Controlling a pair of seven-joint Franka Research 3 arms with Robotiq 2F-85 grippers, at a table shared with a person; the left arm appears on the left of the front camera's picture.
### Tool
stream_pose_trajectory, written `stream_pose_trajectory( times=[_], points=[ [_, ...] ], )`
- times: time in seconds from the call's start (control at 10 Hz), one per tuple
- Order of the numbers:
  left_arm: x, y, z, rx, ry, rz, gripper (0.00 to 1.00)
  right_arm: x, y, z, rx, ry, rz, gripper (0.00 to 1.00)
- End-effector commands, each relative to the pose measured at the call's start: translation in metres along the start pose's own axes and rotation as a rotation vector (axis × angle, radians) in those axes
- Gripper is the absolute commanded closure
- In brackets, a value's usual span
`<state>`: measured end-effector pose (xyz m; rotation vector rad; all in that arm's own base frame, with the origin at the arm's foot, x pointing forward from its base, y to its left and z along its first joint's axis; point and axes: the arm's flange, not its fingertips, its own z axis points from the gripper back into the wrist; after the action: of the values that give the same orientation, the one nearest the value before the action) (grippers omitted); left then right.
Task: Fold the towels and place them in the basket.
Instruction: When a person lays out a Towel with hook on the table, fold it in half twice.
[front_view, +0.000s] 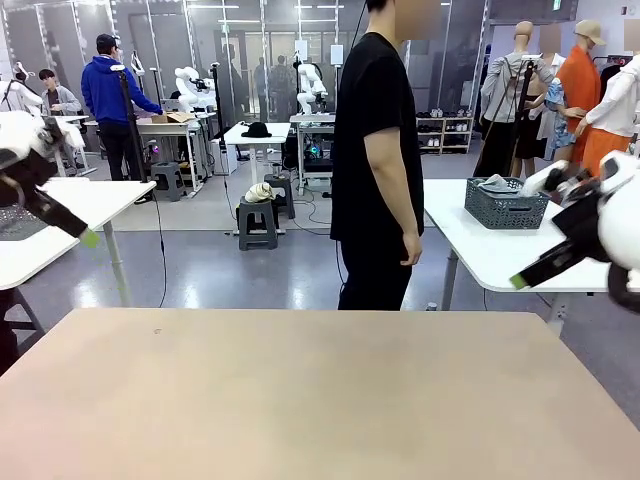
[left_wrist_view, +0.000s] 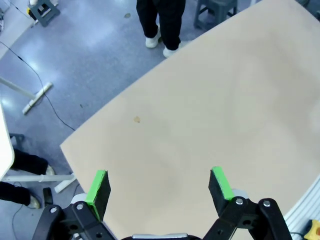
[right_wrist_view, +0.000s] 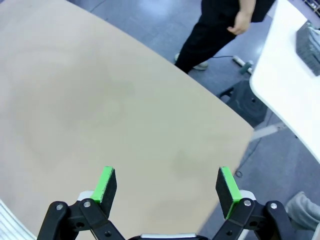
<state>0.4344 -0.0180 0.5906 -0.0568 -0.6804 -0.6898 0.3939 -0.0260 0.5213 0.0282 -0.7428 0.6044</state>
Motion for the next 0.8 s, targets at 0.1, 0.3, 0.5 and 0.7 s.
stream_pose_trajectory(
  times=[0.1,0.3,0.5,0.7],
  points=[
    [0.011,0.018,0.046,0.003,0.005,-0.049,0.00,0.006,-0.029,0.093,-0.075,0.067,-0.008,0.00],
    [0.011,0.025,0.060,0.003,0.002,-0.058,0.00,0.013,-0.036,0.158,-0.168,0.080,-0.021,0.00],
    [0.011,0.023,0.062,0.004,-0.001,-0.065,0.00,0.021,-0.032,0.197,-0.210,0.092,-0.008,0.00],
    [0.010,0.020,0.062,0.005,-0.004,-0.064,0.00,0.026,-0.023,0.210,-0.204,0.083,0.012,0.00]
  ],
)
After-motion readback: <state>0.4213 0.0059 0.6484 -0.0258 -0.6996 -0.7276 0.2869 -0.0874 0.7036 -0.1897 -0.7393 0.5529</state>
